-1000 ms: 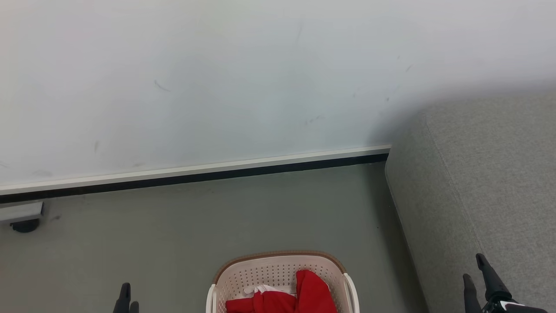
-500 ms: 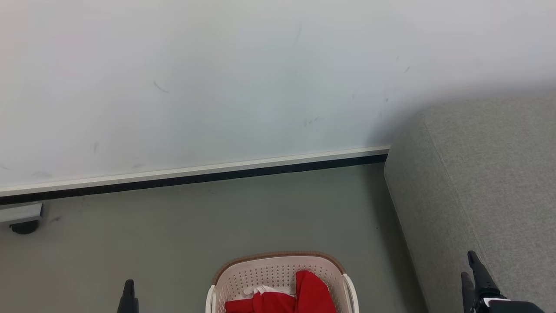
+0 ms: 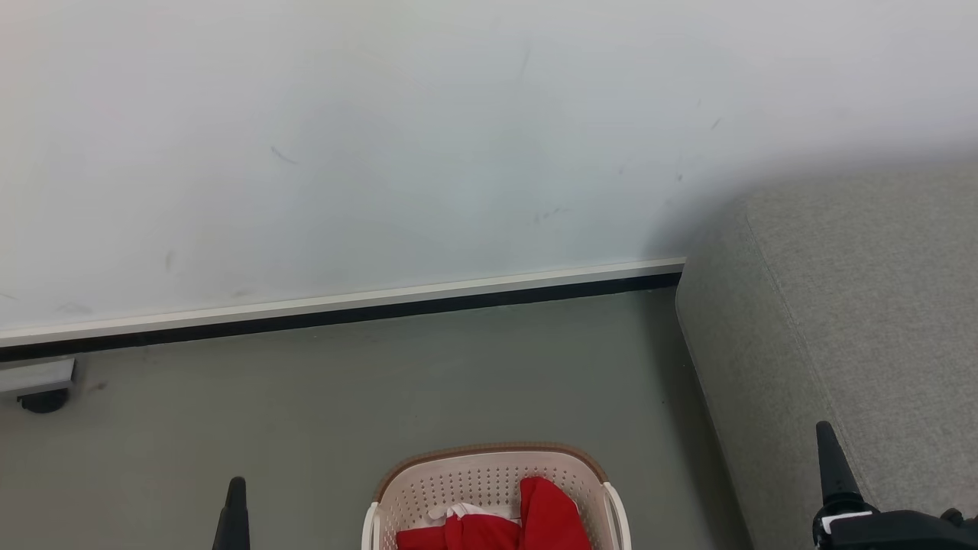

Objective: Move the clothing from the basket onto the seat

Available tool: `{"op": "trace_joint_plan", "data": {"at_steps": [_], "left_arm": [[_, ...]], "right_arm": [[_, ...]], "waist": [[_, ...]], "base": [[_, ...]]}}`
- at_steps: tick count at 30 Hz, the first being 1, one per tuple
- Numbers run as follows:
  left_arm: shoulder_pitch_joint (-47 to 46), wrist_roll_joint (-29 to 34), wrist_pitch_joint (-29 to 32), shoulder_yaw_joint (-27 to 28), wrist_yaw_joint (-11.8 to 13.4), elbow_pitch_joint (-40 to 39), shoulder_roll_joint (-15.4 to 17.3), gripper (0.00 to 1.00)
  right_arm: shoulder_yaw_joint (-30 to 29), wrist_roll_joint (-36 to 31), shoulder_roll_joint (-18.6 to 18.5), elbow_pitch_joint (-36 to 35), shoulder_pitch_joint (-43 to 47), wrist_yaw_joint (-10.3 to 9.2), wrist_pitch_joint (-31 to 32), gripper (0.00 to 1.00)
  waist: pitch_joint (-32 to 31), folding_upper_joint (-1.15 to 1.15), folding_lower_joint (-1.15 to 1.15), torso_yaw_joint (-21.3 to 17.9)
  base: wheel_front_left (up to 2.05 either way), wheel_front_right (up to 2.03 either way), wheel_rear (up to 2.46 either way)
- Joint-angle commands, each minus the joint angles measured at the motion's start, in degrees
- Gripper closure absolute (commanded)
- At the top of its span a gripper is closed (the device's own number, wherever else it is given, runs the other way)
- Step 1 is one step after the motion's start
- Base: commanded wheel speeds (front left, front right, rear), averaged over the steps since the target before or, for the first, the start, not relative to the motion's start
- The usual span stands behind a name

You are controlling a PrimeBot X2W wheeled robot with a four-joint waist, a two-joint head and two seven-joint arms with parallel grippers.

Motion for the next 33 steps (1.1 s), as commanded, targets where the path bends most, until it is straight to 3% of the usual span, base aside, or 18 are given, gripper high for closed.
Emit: {"op": "trace_joint_plan", "data": {"at_steps": [1, 13, 33], "left_arm": [[-0.21, 3.44, -0.64, -0.12, 0.29, -1.65, 0.38, 0.0], [0.76, 17.23, -2.43, -2.53, 2.48, -5.68, 0.44, 0.0], [2.49, 32.05, -4.9, -4.93, 4.95, -9.55, 0.52, 0.0]], "right_arm": [[0.67, -3.48, -0.3, -1.73, -0.03, 0.01, -0.85, 0.0], [3.74, -18.61, -0.36, -5.71, 1.04, 0.01, -3.96, 0.0], [9.02, -31.87, -0.44, -8.96, 2.68, 0.02, -8.15, 0.0]], "waist": [[-0.03, 0.0, 0.0, 0.01], [-0.25, 0.0, 0.0, 0.07], [-1.32, 0.0, 0.0, 0.03]], "base": [[0.0, 0.0, 0.0], [0.0, 0.0, 0.0], [0.0, 0.0, 0.0]]}}
